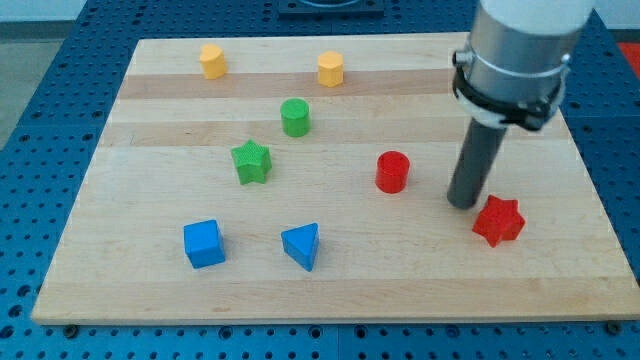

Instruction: Push the red circle to the top of the red star

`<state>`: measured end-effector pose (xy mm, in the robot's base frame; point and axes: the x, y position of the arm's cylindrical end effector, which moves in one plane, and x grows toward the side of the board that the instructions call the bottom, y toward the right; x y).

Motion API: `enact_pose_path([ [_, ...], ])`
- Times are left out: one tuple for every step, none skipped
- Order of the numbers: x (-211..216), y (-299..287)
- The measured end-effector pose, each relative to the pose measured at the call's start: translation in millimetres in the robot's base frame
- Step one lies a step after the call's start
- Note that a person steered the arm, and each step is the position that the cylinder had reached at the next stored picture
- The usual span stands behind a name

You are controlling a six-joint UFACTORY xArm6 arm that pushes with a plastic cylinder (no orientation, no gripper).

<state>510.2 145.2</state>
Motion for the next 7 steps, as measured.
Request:
enact_pose_path([
  [33, 11],
  [21, 9],
  [-30, -68],
  [-34, -127],
  [-60, -145],
  [-96, -160],
  [-82, -111],
])
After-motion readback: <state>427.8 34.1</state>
